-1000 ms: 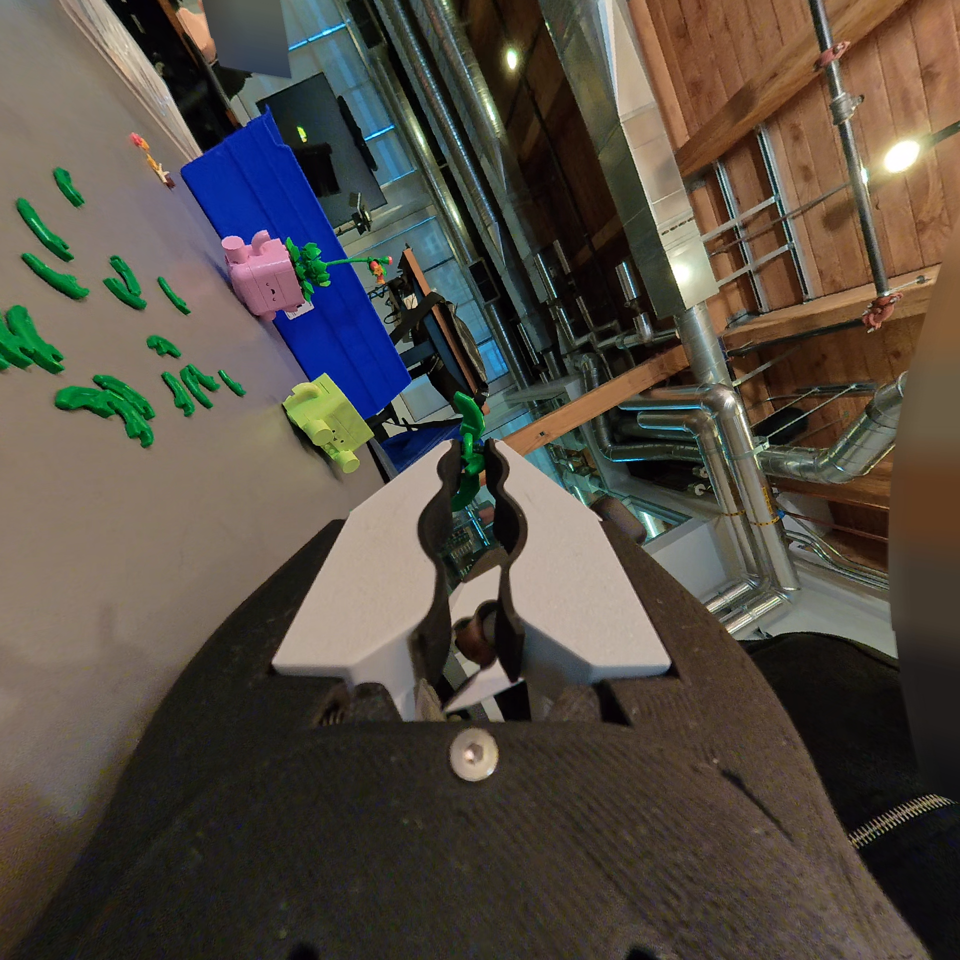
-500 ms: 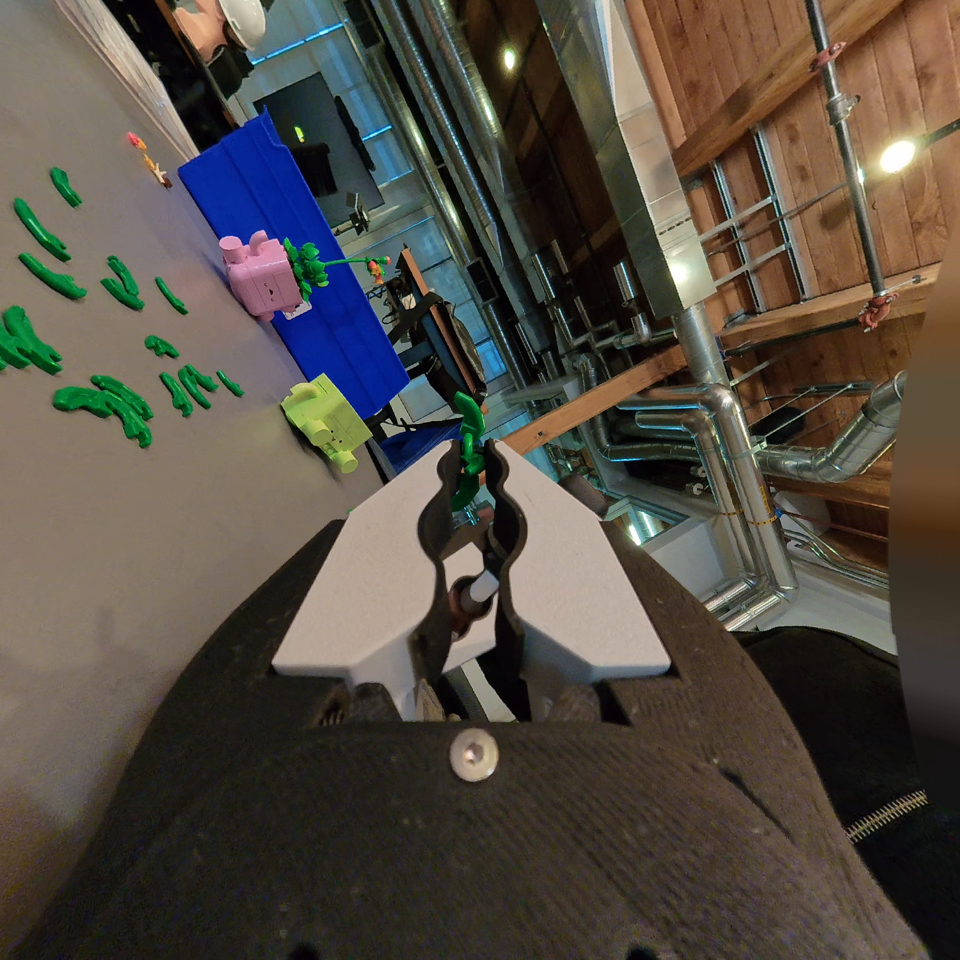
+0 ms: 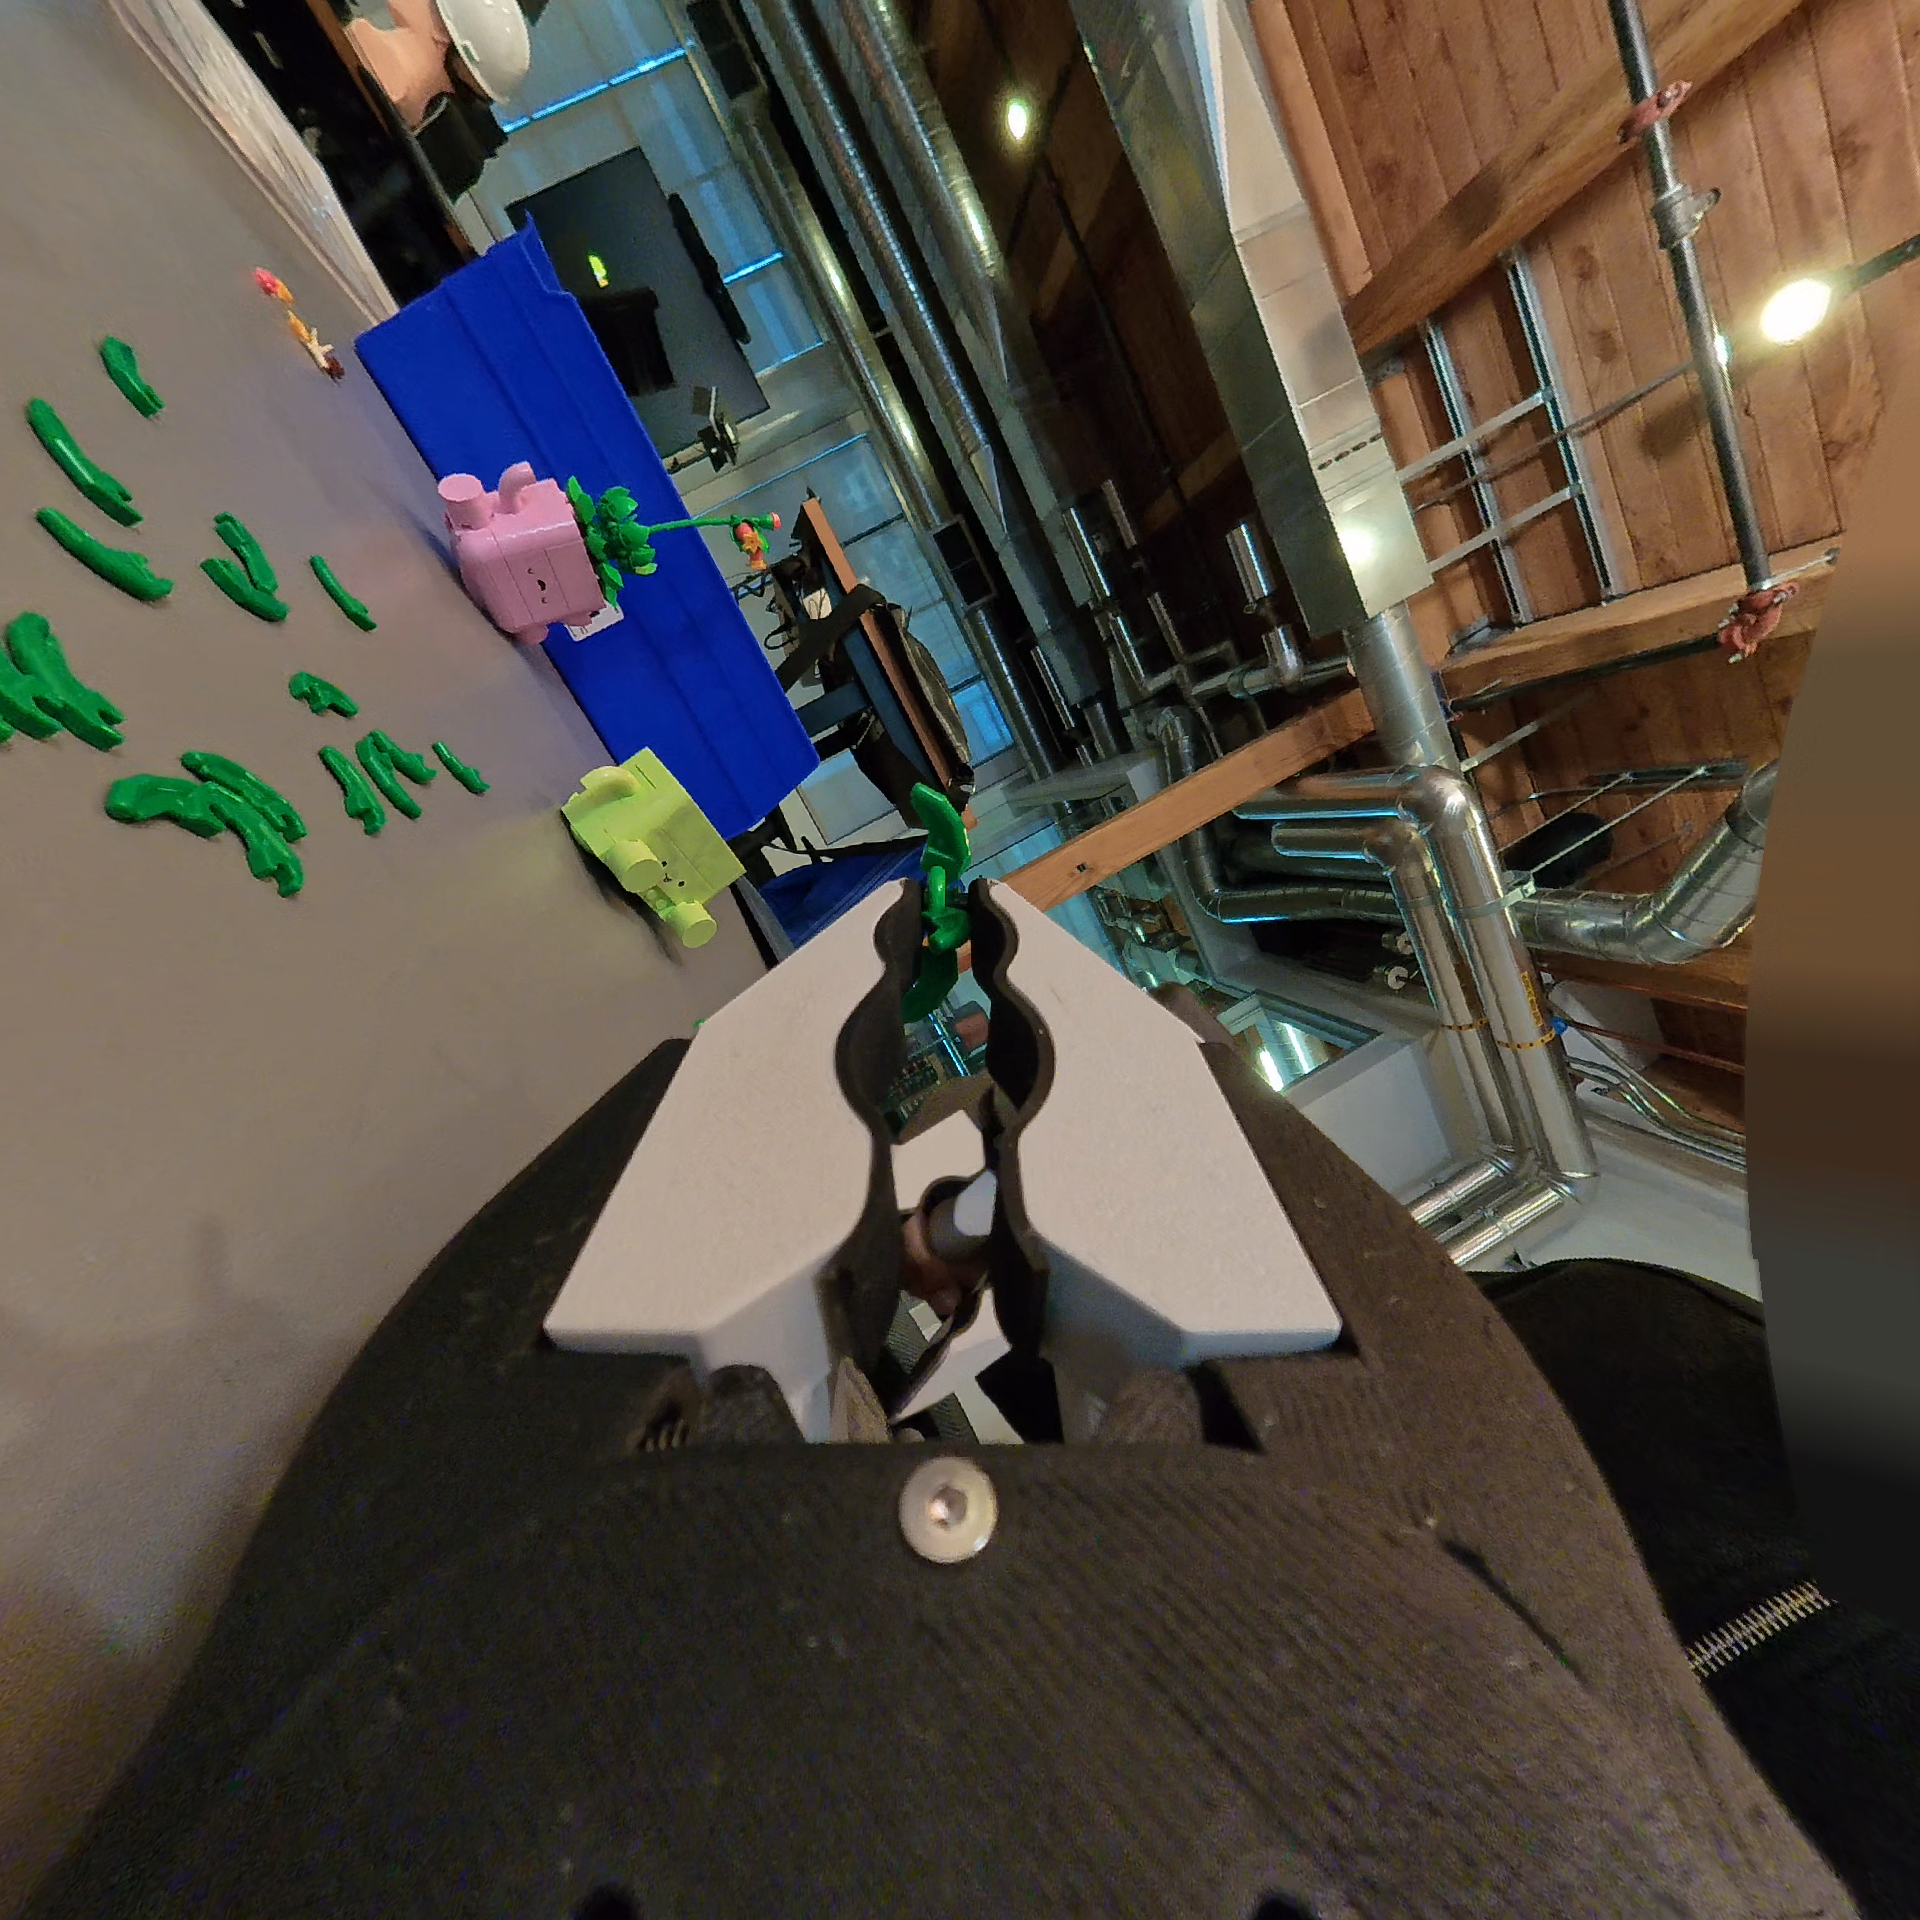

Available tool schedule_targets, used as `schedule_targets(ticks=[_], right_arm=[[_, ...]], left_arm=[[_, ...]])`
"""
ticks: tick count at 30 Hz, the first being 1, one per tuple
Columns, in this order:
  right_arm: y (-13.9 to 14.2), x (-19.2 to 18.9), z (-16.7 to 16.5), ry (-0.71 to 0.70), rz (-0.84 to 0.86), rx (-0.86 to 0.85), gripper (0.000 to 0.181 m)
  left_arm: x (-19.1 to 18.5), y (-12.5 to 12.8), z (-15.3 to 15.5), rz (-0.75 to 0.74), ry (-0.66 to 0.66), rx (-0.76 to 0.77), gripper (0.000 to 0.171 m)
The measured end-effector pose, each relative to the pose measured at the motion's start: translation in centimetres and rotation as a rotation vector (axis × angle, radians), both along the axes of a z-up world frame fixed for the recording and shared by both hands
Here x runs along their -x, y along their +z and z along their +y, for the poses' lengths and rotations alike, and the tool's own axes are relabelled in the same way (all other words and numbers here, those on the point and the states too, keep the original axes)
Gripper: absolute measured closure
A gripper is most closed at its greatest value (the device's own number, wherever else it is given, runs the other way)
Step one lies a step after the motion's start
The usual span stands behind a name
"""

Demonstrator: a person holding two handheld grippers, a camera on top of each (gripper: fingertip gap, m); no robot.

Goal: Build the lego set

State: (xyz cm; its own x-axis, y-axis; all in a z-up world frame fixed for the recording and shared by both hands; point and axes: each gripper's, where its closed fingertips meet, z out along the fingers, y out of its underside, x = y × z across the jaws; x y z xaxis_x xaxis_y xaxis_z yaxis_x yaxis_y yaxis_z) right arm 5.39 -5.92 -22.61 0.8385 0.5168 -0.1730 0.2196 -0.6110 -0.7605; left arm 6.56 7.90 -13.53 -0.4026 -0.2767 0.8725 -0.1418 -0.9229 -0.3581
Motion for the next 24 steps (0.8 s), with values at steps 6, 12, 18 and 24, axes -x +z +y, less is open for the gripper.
schedule_targets(ticks=[6, 12, 18, 24], right_arm=[[-0.4, 1.3, -0.7, 0.047, 0.112, 0.076, 0.146], [0.6, 0.5, -0.8, -0.024, 0.063, 0.011, 0.141], [0.7, 0.9, -0.9, -0.015, 0.106, 0.015, 0.143], [0.2, 1.2, -1.2, 0.117, -0.066, -0.055, 0.144]], left_arm=[[0.0, 0.0, 0.0, -0.003, 0.001, 0.001, 0.166], [0.0, 0.0, 0.0, -0.003, -0.002, 0.002, 0.166], [0.0, 0.0, 0.0, -0.002, -0.002, 0.002, 0.166], [0.0, 0.0, 0.0, -0.002, -0.002, 0.001, 0.166]])
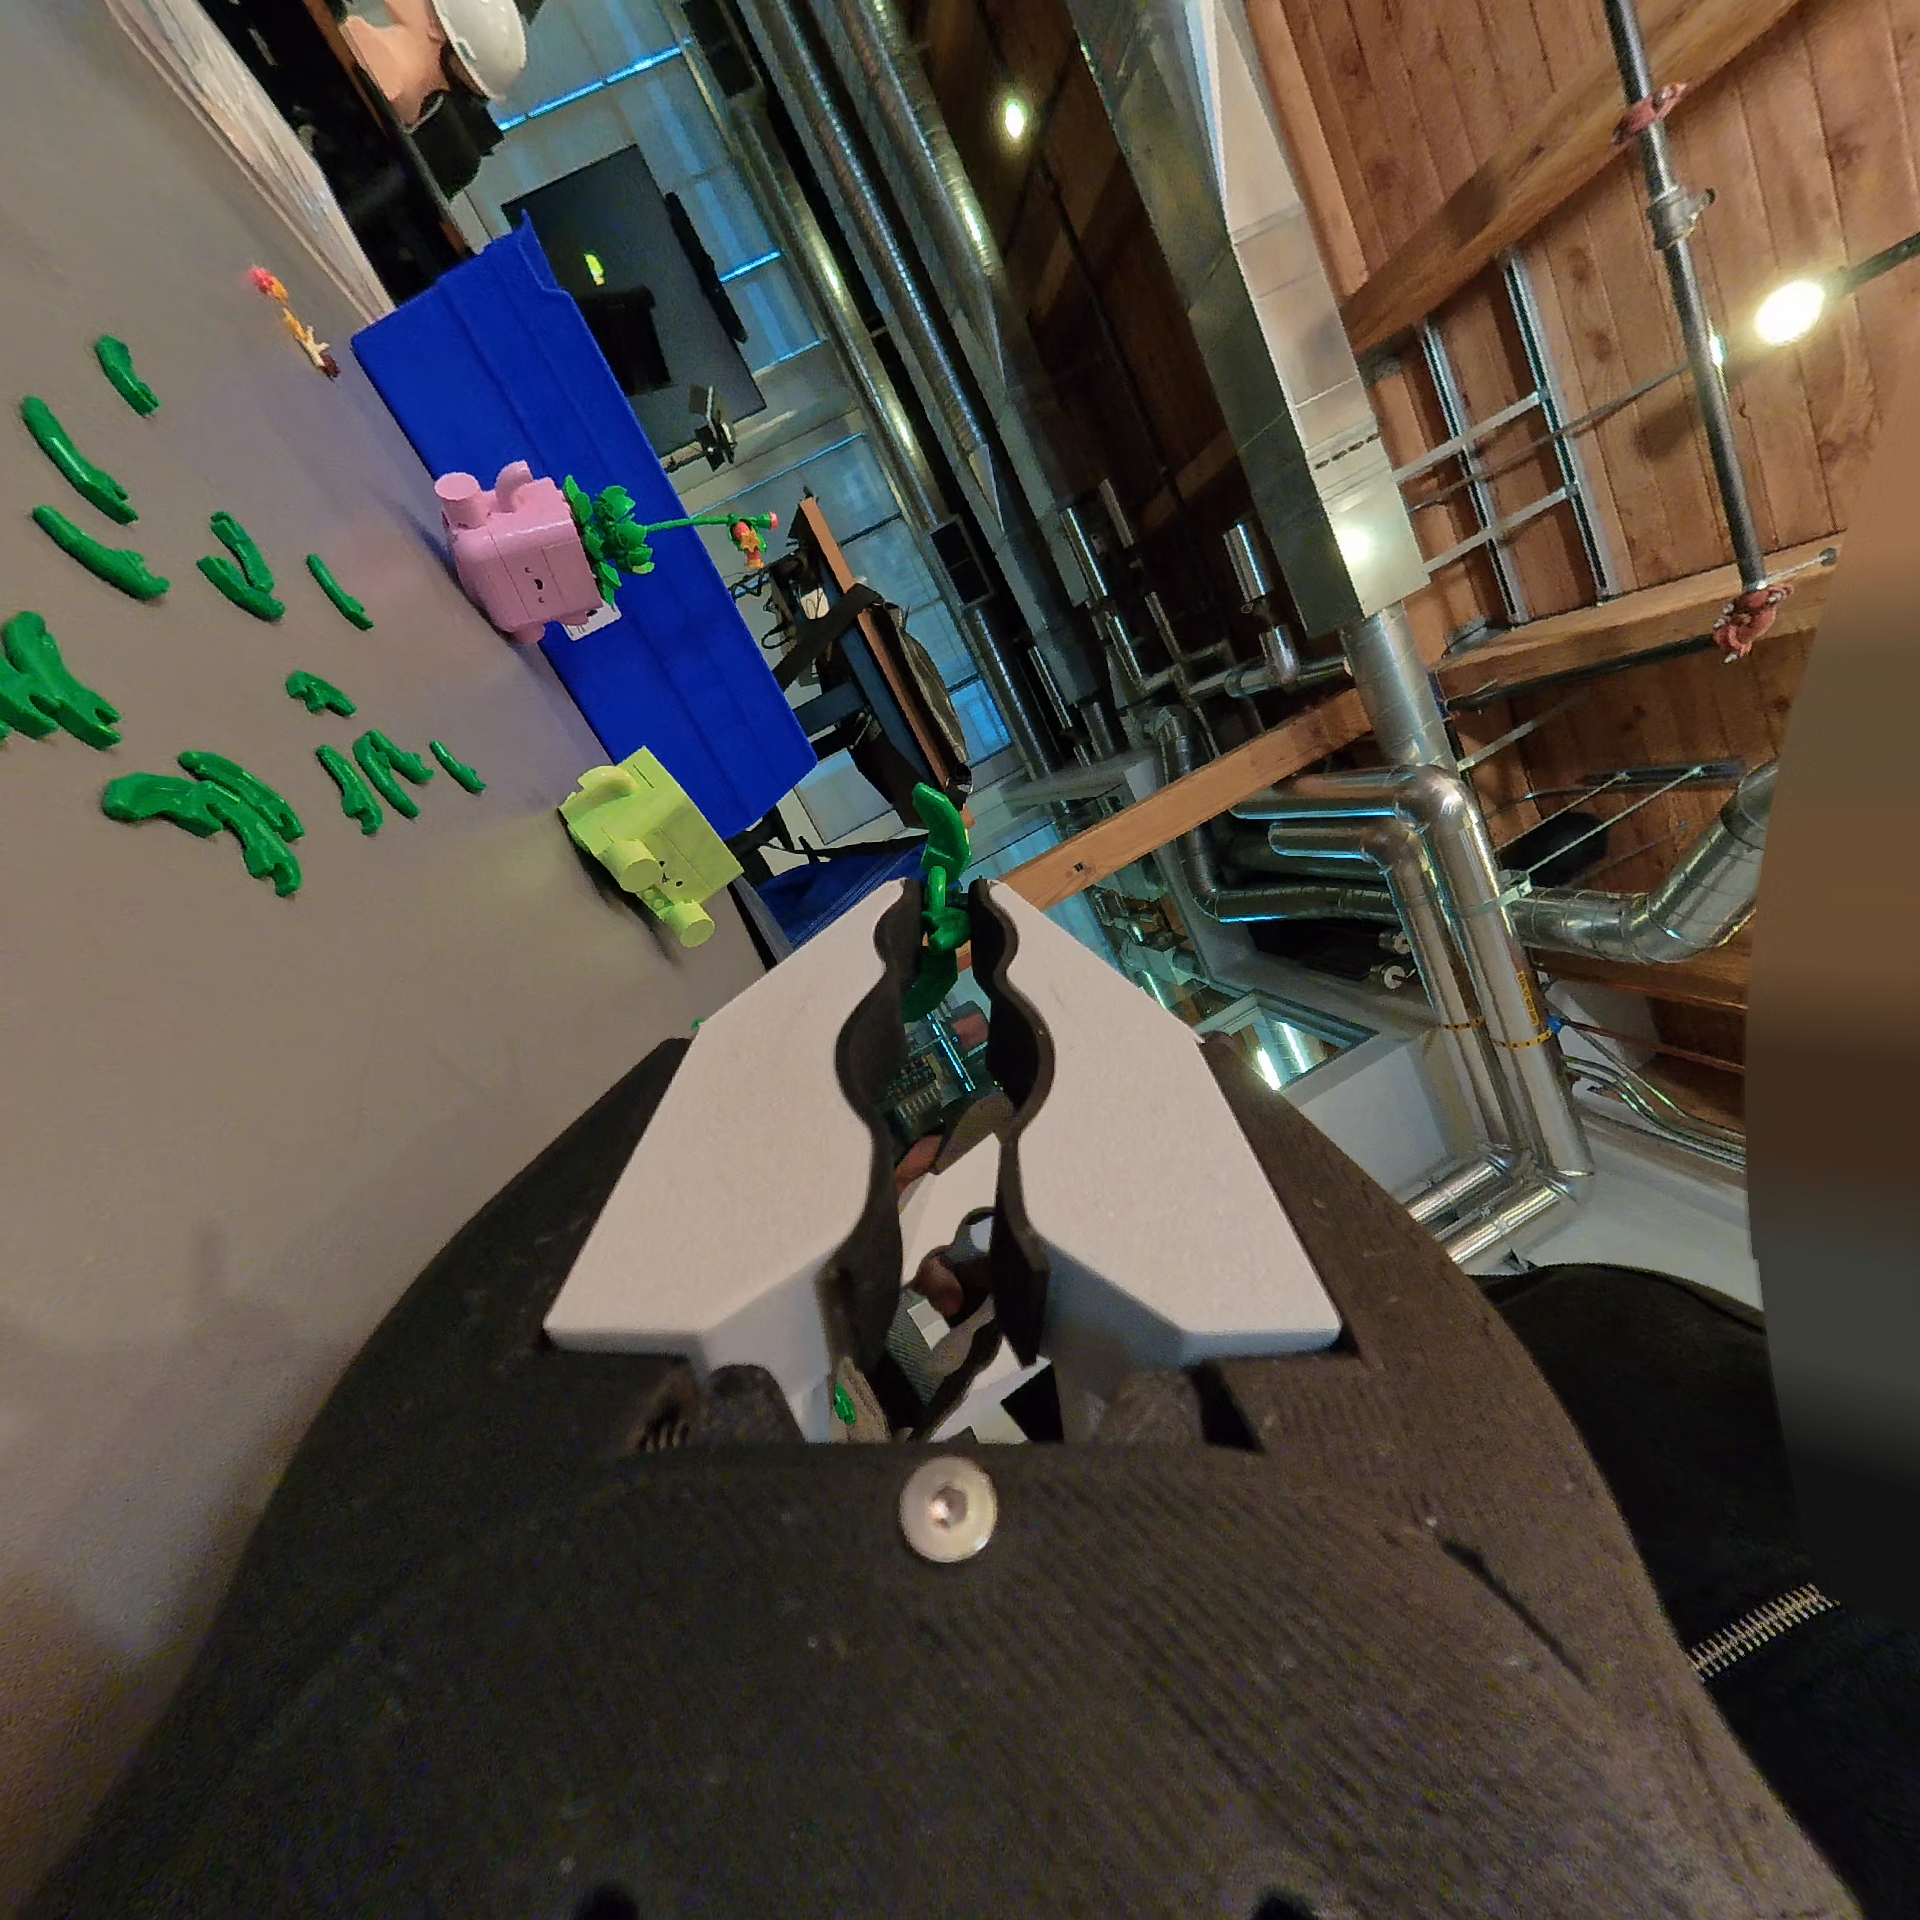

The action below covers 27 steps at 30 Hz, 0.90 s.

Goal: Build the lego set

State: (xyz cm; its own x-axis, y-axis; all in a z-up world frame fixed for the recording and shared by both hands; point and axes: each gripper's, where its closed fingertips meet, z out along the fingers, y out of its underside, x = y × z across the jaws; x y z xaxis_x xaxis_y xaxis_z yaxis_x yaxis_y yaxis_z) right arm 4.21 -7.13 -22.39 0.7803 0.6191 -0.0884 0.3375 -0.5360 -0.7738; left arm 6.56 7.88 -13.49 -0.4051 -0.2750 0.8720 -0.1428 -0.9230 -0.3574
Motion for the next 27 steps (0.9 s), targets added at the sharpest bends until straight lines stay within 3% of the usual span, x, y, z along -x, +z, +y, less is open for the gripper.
schedule_targets(ticks=[8, 15, 21, 27], right_arm=[[-1.3, -0.4, -0.2, 0.167, -0.217, 0.003, 0.144], [-1.5, -0.1, 0.2, 0.233, -0.313, -0.091, 0.163], [-1.4, -0.1, 0.2, 0.181, -0.291, -0.064, 0.163], [-1.2, -0.4, 0.2, 0.022, -0.226, -0.047, 0.163]], left_arm=[[0.0, 0.0, 0.0, 0.003, 0.000, 0.000, 0.166], [0.0, 0.0, 0.0, 0.000, -0.002, 0.003, 0.167], [0.0, 0.0, 0.0, -0.001, -0.003, 0.006, 0.166], [0.0, 0.0, 0.0, -0.002, -0.003, 0.005, 0.167]])
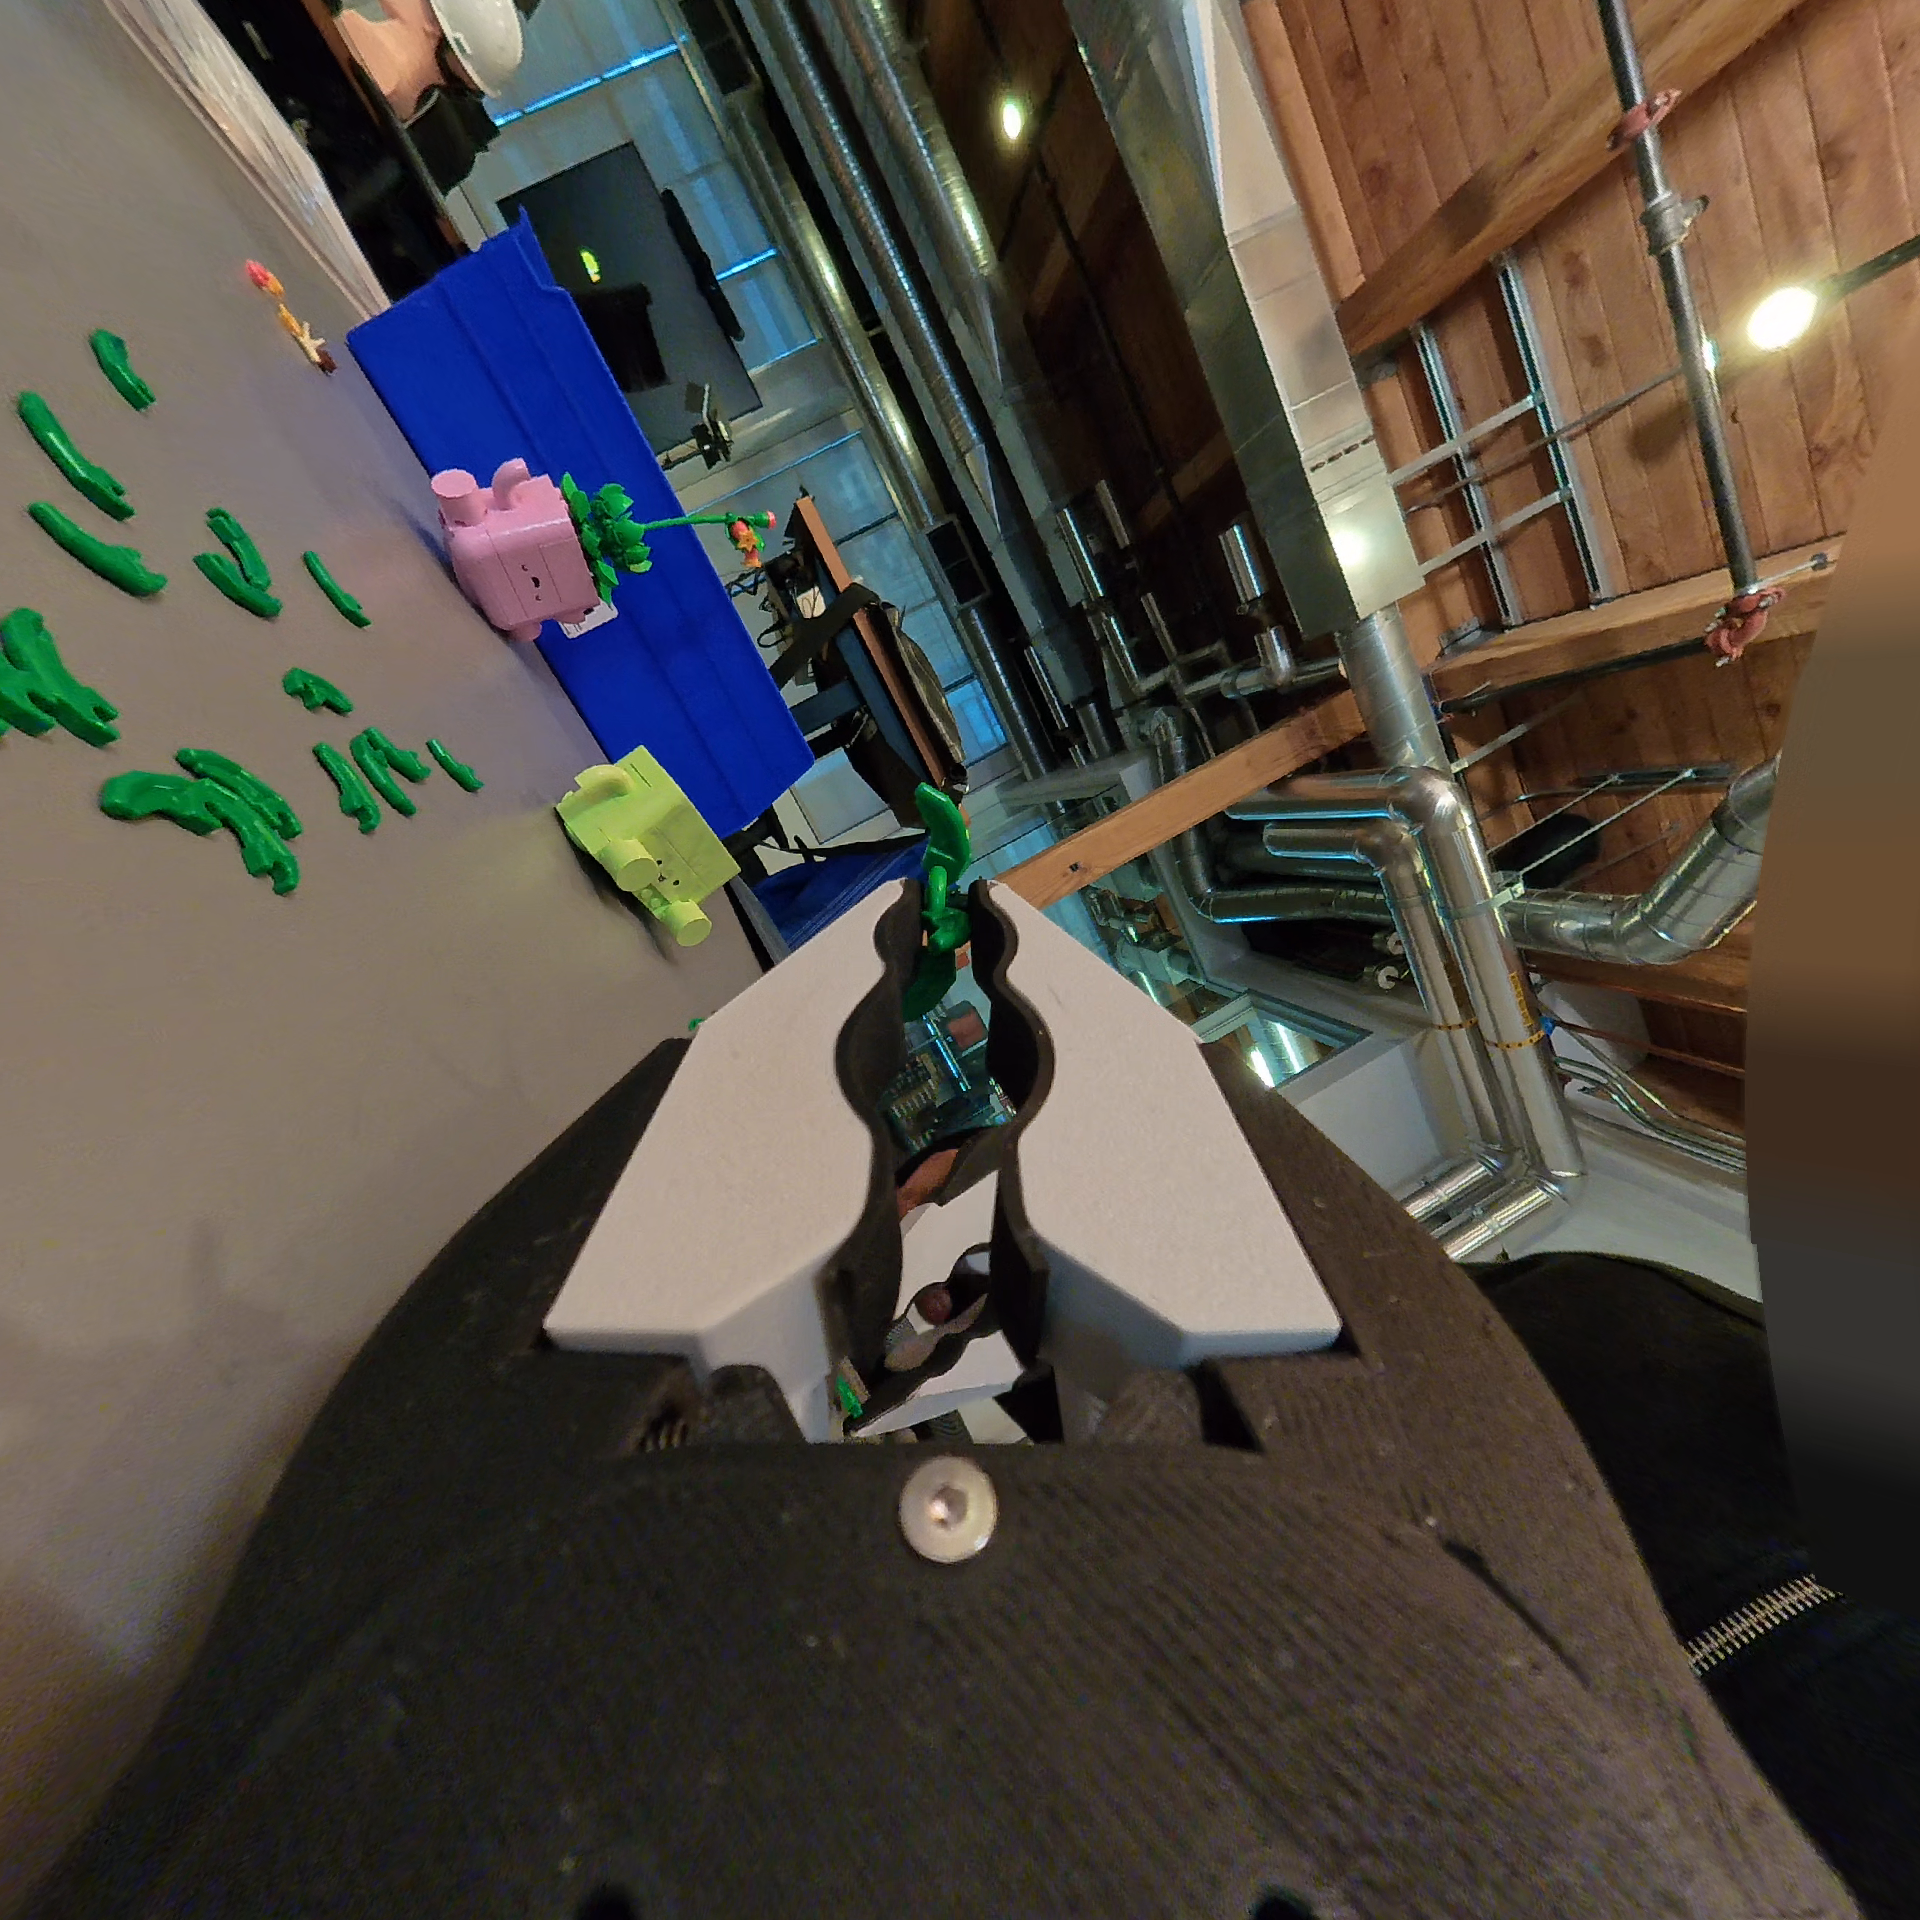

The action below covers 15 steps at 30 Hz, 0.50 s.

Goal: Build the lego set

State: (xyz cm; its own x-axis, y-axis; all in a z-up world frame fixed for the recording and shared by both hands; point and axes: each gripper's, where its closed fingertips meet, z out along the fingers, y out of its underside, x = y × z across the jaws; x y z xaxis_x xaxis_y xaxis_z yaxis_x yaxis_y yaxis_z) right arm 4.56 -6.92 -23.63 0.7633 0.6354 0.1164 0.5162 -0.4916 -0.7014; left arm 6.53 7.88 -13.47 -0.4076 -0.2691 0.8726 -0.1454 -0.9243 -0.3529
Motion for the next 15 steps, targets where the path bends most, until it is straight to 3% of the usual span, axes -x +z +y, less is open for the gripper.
schedule_targets(ticks=[5, 8, 12, 15], right_arm=[[1.2, -0.6, 0.5, -0.138, 0.086, -0.071, 0.163], [1.5, -2.0, 0.8, -0.232, 0.102, -0.098, 0.163], [1.4, -2.7, 0.9, -0.284, 0.112, -0.111, 0.163], [1.5, -2.4, 1.0, -0.287, 0.122, -0.121, 0.163]], left_arm=[[-0.2, -0.2, -0.5, 0.022, -0.011, -0.030, 0.166], [-0.9, -1.6, -2.7, 0.133, -0.105, -0.097, 0.167], [-1.1, -5.5, -6.9, 0.397, -0.263, -0.369, 0.166], [-0.9, -7.8, -8.0, 0.526, -0.297, -0.540, 0.166]])
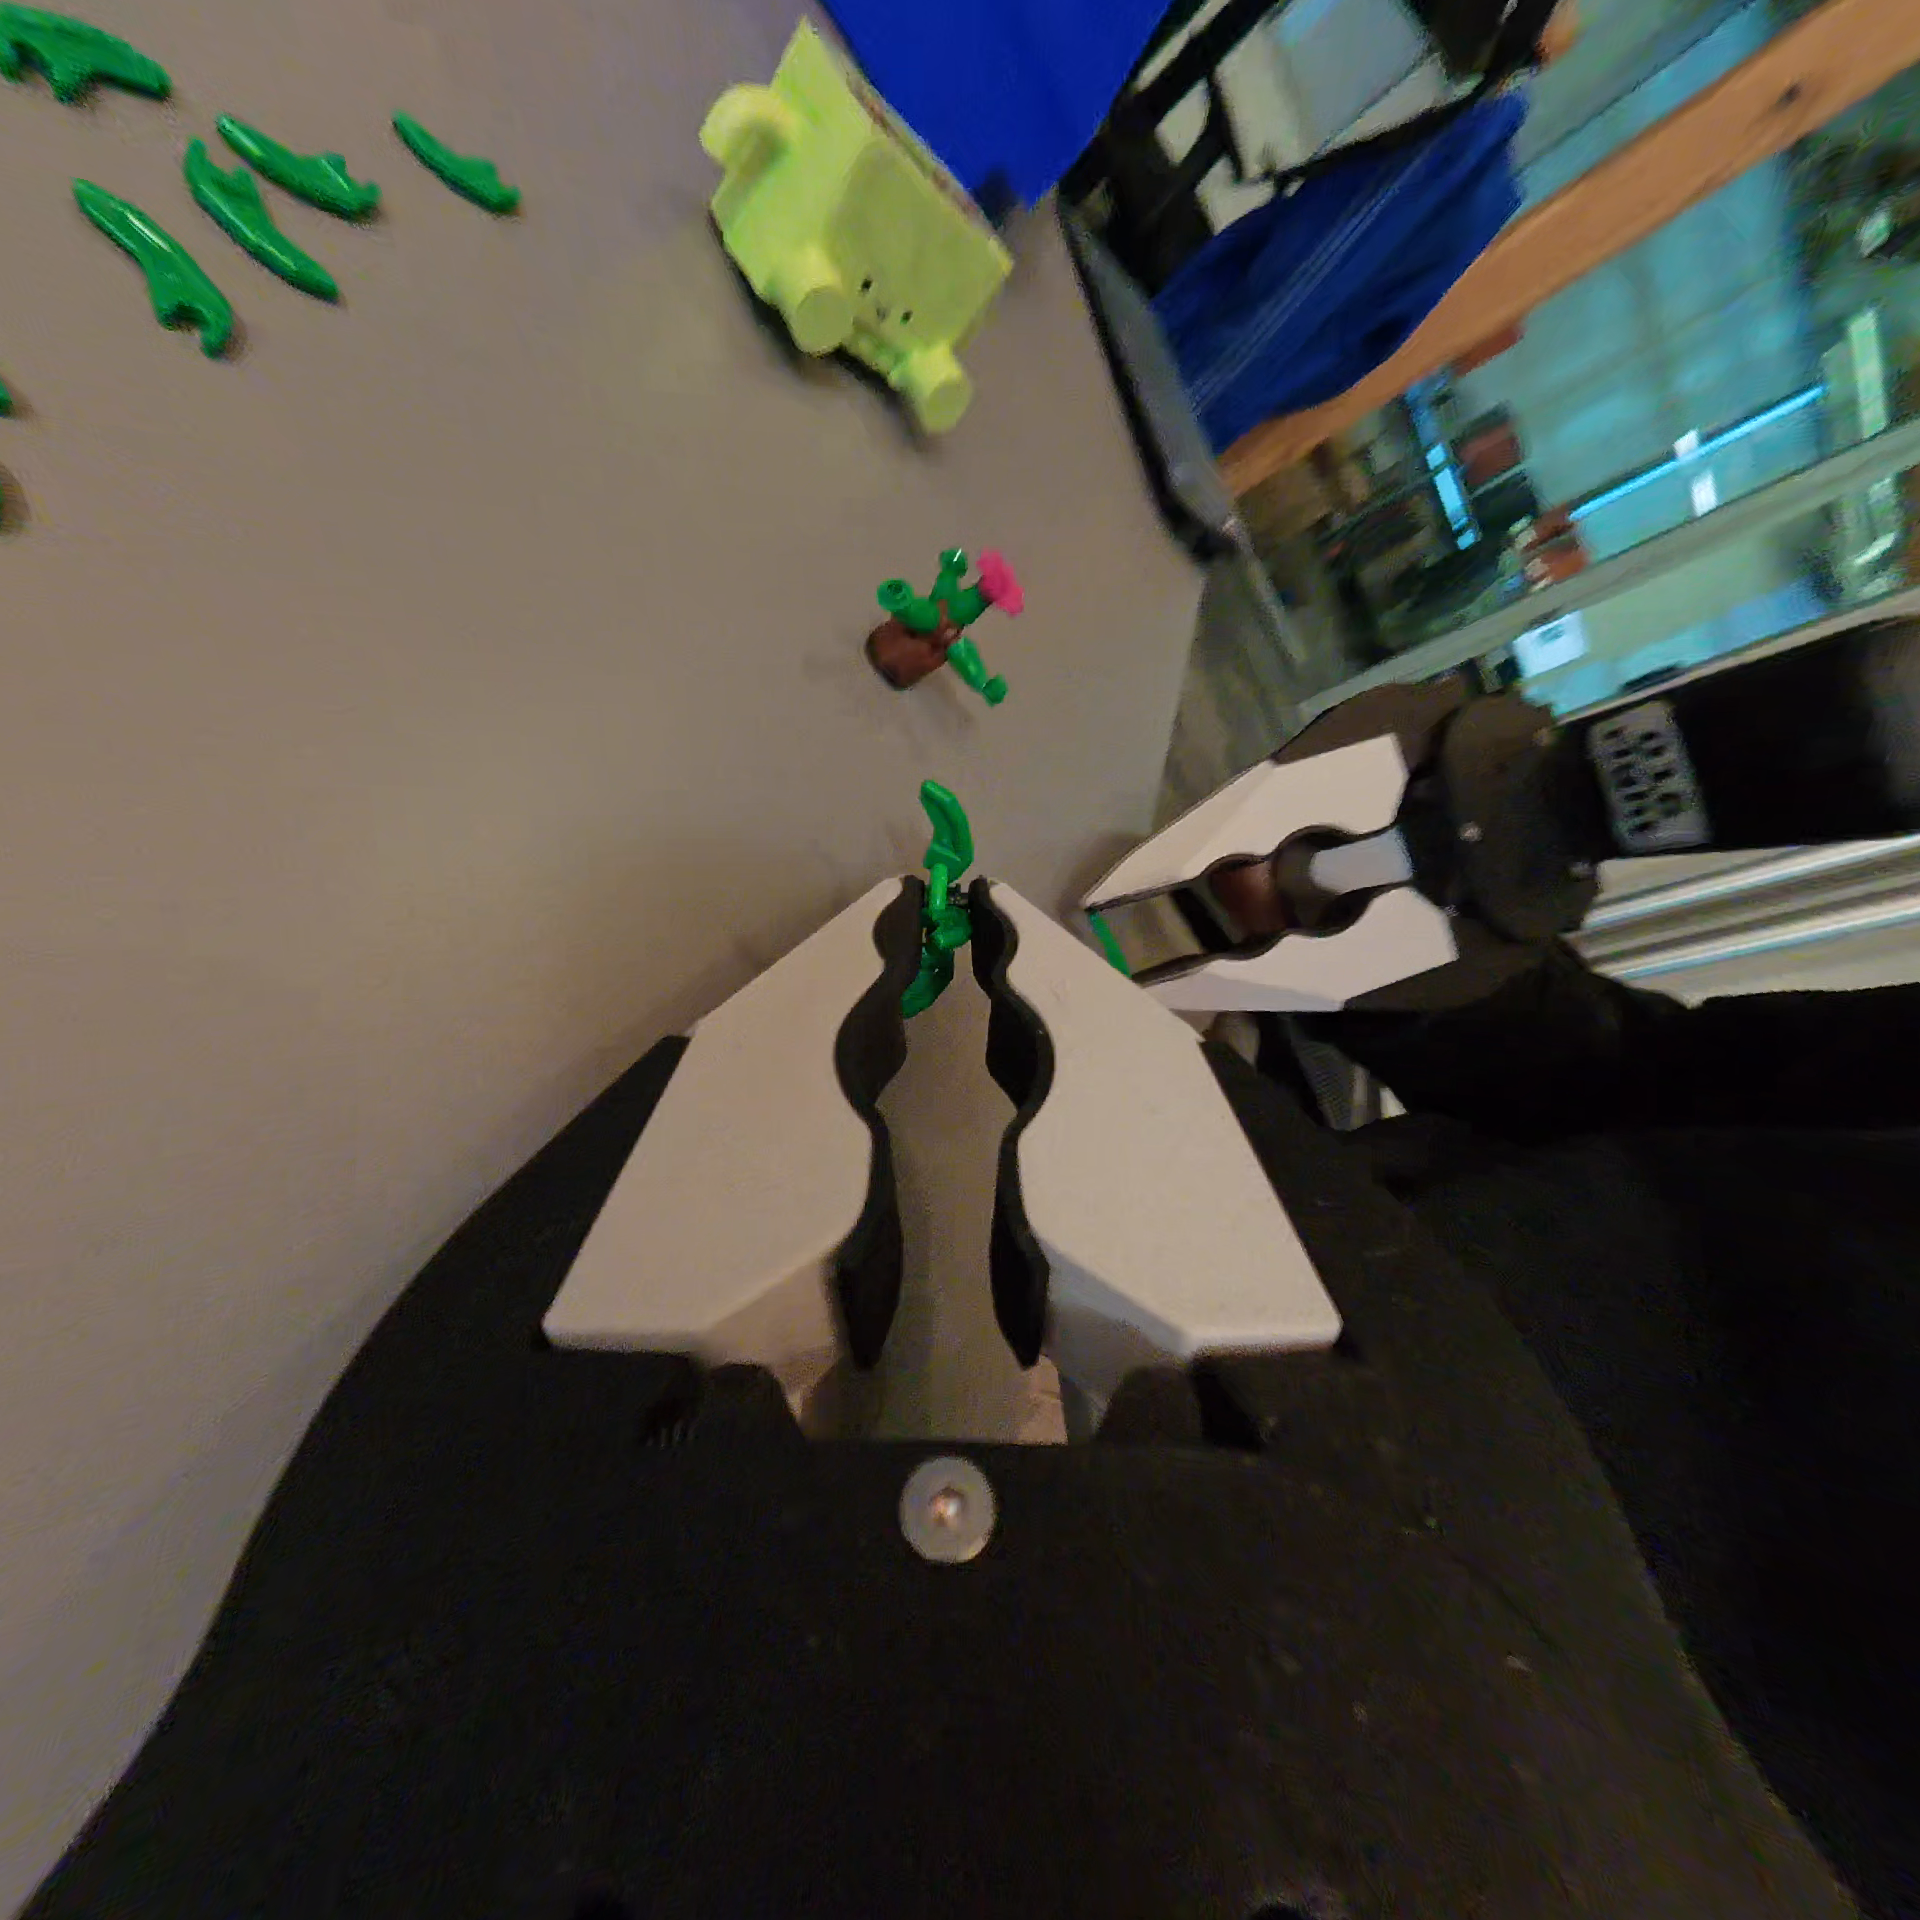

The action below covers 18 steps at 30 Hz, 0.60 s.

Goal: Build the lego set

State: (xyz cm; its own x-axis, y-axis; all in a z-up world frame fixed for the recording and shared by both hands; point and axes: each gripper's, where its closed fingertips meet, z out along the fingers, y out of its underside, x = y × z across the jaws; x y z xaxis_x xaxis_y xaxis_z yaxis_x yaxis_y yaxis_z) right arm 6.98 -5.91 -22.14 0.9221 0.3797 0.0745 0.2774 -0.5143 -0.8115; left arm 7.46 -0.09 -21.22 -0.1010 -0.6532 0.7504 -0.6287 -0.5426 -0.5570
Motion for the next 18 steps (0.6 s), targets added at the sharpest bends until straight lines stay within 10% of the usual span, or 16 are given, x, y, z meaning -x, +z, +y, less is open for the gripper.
schedule_targets(ticks=[18], right_arm=[[2.3, -0.3, 2.2, -0.054, 0.040, -0.116, 0.163]], left_arm=[[1.0, 1.1, 4.5, -0.002, 0.172, -0.194, 0.124]])
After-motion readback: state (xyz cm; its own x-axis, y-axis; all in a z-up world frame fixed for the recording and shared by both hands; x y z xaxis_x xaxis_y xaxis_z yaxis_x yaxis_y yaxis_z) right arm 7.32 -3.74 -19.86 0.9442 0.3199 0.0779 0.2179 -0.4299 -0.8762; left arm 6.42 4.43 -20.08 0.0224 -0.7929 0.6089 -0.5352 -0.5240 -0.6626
